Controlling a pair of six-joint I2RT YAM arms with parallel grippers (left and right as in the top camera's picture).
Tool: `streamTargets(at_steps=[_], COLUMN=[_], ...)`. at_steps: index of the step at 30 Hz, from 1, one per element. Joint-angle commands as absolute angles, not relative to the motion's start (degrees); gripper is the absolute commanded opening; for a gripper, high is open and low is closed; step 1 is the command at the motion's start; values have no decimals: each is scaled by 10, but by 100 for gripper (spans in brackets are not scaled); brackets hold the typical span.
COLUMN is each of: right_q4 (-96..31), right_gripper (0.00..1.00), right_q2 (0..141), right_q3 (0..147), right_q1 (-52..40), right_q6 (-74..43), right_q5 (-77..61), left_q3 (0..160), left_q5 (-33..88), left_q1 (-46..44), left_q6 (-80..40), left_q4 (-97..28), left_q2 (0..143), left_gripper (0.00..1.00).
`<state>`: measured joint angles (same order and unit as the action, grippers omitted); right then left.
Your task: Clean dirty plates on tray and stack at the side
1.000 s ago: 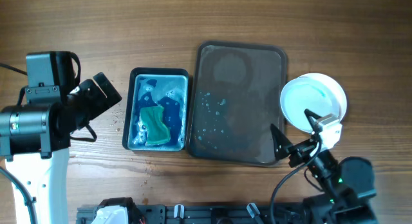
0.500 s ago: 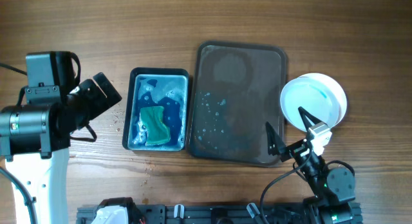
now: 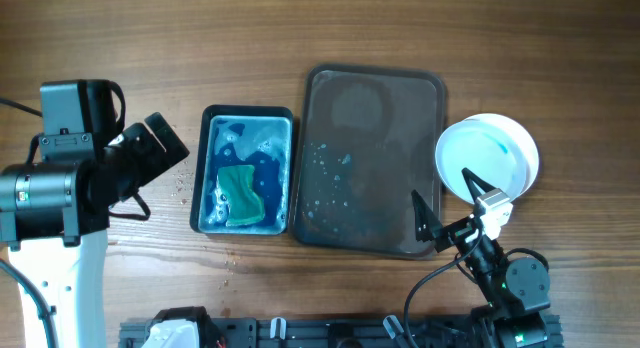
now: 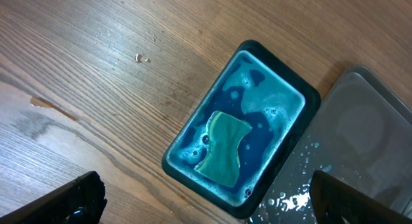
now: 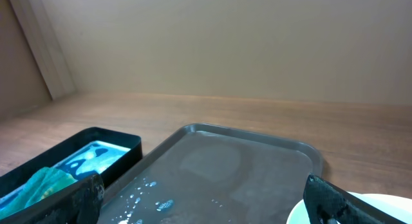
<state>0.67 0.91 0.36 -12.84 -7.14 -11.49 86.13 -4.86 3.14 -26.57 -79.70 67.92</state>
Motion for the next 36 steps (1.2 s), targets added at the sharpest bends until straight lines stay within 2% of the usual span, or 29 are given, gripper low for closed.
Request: streamTargets(at_steps=[1, 6, 9, 12, 17, 20, 26, 33, 36], right_q4=[8, 8, 8, 8, 8, 8, 8, 8, 8], right_gripper=[100, 99, 100, 100, 100, 100, 100, 100, 100], right_q2=[10, 10, 10, 10, 10, 10, 10, 10, 10], right_q3=[3, 3, 3, 3, 3, 3, 3, 3, 3], right_q1=[-125, -125, -125, -125, -125, -125, -125, -125, -125], right_q6=[-60, -60, -60, -60, -60, -60, -60, -60, -60], right_q5=[-107, -107, -107, -107, -107, -107, -107, -107, -107], left_q3=[867, 862, 855, 803, 629, 526, 335, 155, 113], left_q5=[-50, -56, -76, -18, 58, 71, 77, 77, 77], left_q1=[32, 25, 14, -19, -81, -92, -93, -93, -92], left_q6=[-257, -253, -241, -198, -139, -139, -139, -139, -139], left_q4=[-796, -795, -735, -599, -335, -247, -142, -77, -49], left_q2=[677, 655, 617, 562, 439, 371, 223, 30, 7], left_gripper=[100, 100, 100, 100, 100, 100, 100, 100, 100])
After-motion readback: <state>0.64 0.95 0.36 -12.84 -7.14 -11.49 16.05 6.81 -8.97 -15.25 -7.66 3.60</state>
